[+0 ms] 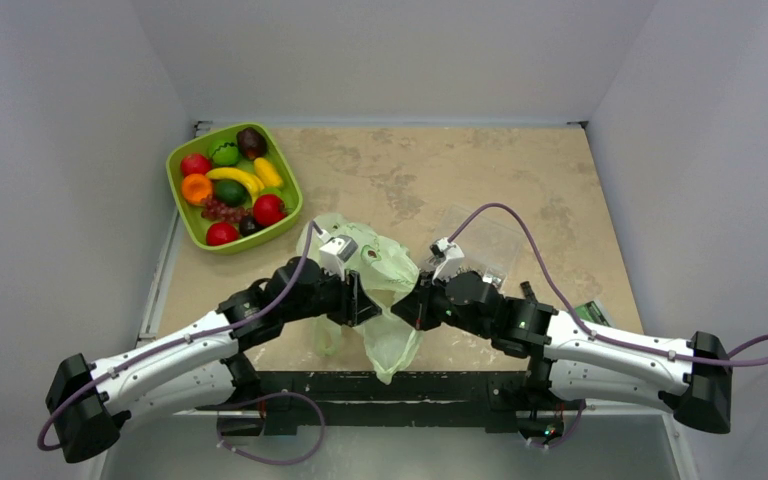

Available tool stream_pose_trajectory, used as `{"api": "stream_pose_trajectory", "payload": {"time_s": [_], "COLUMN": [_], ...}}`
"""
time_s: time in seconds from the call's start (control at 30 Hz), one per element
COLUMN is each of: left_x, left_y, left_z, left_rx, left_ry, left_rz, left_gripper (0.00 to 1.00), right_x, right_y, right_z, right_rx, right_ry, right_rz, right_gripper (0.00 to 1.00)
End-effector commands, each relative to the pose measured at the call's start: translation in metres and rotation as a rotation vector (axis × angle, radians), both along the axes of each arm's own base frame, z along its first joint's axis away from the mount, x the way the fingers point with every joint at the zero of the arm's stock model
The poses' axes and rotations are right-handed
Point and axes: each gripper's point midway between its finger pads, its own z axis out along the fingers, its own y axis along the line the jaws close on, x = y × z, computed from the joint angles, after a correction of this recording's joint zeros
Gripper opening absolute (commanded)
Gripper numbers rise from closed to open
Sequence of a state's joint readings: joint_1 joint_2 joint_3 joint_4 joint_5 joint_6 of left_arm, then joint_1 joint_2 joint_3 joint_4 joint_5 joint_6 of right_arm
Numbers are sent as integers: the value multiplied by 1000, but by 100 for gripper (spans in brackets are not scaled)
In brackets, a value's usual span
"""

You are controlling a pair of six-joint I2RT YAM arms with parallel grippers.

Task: Take the fake fruits out of the plastic bag

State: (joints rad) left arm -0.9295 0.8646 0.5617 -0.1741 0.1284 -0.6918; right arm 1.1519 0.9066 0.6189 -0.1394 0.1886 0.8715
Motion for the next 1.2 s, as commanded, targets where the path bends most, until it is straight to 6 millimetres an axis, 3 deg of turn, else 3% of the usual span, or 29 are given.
{"api": "stream_pose_trajectory", "payload": {"time_s": [0.0,0.1,0.27,0.33,0.4,0.5,0.6,0.67,0.7,0.8,1.0,1.17], "left_x": [40,63,93,109,123,140,157,173,183,197,181,135], "left_y": [-2,-3,-25,-25,-6,36,76,86,96,107,101,93], "left_z": [15,14,11,10,14,39,64,65,51,33,17,40], "left_rx": [-37,-39,7,20,56,160,279,293,335,411,369,257], "left_ry": [-177,-233,-297,-288,-286,-351,-378,-341,-279,-246,-143,-114], "left_rz": [207,303,300,314,377,486,563,545,546,546,525,397], "left_gripper": [37,39,42,41,40,44,58,67,68,72,76,75], "right_x": [3,2,2,2,4,6,1,-5,-9,-15,-9,0], "right_y": [12,17,26,28,22,8,2,5,7,10,3,-5], "right_z": [39,39,44,44,36,22,12,9,7,4,-13,-36], "right_rx": [134,135,172,169,122,79,97,116,124,140,68,-95], "right_ry": [-33,-24,-16,-21,-13,-3,13,31,43,67,52,13], "right_rz": [-8,8,20,24,3,-41,-38,-7,11,30,-5,-16], "right_gripper": [0,0,0,0,0,0,0,0,0,0,0,0]}}
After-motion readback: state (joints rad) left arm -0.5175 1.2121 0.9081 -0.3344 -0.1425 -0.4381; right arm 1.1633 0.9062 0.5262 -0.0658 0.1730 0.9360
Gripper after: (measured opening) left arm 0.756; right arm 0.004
